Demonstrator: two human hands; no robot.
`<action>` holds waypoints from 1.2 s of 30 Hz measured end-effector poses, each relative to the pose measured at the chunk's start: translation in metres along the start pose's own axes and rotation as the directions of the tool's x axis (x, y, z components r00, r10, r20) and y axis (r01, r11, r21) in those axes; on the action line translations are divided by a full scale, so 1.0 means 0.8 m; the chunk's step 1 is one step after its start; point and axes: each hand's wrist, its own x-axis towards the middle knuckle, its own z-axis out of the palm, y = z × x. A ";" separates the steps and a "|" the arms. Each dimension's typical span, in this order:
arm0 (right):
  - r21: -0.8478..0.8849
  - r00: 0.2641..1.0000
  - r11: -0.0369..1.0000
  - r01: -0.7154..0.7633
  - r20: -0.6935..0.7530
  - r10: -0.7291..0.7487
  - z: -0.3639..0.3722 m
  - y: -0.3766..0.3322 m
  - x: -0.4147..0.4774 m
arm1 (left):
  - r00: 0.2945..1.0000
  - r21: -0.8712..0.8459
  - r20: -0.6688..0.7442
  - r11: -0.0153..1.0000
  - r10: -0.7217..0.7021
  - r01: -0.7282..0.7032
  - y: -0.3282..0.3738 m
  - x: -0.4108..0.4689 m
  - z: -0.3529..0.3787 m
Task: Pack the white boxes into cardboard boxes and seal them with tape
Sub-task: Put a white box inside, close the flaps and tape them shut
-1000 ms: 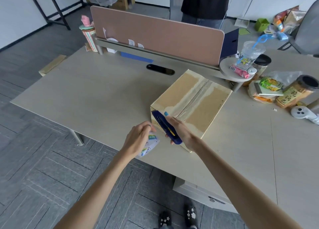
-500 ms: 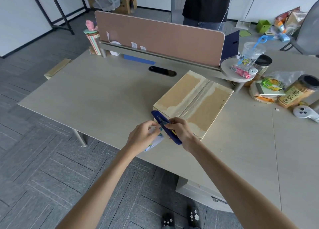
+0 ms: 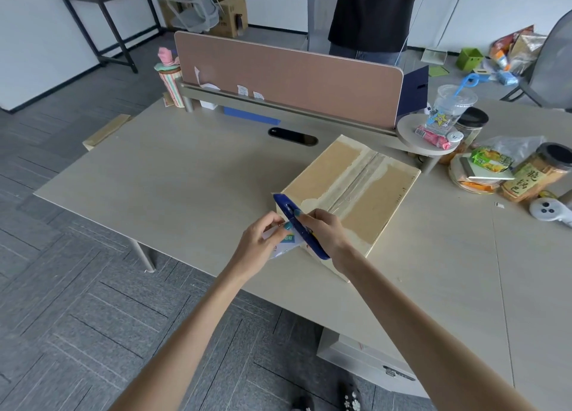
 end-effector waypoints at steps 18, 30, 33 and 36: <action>-0.744 0.827 0.512 0.430 0.098 -0.553 -0.026 0.042 0.075 | 0.900 0.485 -0.182 0.760 -0.396 0.432 -0.135 0.081 -0.003; -0.683 0.784 0.490 0.542 0.201 -0.587 -0.050 0.049 0.088 | 0.955 0.631 -0.296 0.756 0.024 0.176 -0.120 0.072 0.028; -0.671 0.779 0.488 0.558 0.221 -0.587 -0.072 0.046 0.095 | 0.918 0.583 -0.371 0.805 0.140 0.113 -0.087 0.071 0.047; -0.704 0.782 0.442 0.556 0.263 -0.565 -0.100 0.043 0.106 | 0.887 0.562 -0.408 0.825 0.217 0.057 -0.055 0.072 0.075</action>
